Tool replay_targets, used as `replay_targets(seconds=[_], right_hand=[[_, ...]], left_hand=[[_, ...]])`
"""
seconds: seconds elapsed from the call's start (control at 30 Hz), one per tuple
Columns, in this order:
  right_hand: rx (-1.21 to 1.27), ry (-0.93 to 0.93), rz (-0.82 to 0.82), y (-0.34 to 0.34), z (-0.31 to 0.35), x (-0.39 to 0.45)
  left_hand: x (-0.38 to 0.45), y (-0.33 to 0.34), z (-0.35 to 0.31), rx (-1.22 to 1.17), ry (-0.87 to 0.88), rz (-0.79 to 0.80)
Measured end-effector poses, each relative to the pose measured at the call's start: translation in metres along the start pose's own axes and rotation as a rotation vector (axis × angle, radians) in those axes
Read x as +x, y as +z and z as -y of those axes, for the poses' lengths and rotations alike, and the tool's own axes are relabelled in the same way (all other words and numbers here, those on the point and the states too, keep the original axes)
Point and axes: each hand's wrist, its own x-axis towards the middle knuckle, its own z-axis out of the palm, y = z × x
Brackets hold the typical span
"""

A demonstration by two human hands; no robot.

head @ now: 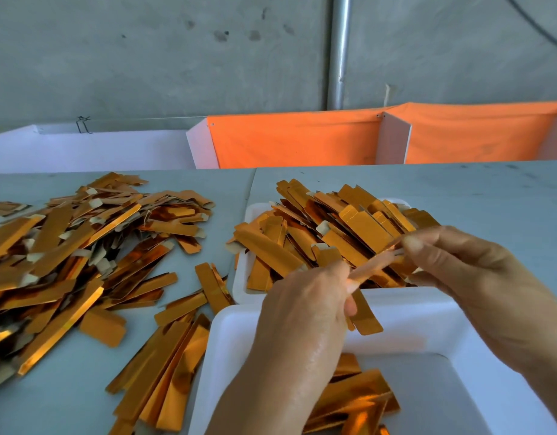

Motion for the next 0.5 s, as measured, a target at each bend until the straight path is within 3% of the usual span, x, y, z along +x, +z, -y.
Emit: replay_targets(seconds=[0.13,0.3,0.5], right_hand=[[-0.057,0.03,0.034,0.0,0.004,0.0],[0.012,0.088,0.045,-0.001,0.0,0.001],[0.231,0.169,0.094,-0.003,0.0,0.0]], left_hand=[[-0.002,0.001,-0.001,-0.04,-0.012,0.053],[-0.002,0.008,0.003,0.007,0.084,-0.221],[-0.001,0.009,-0.004,0.112,0.162,-0.248]])
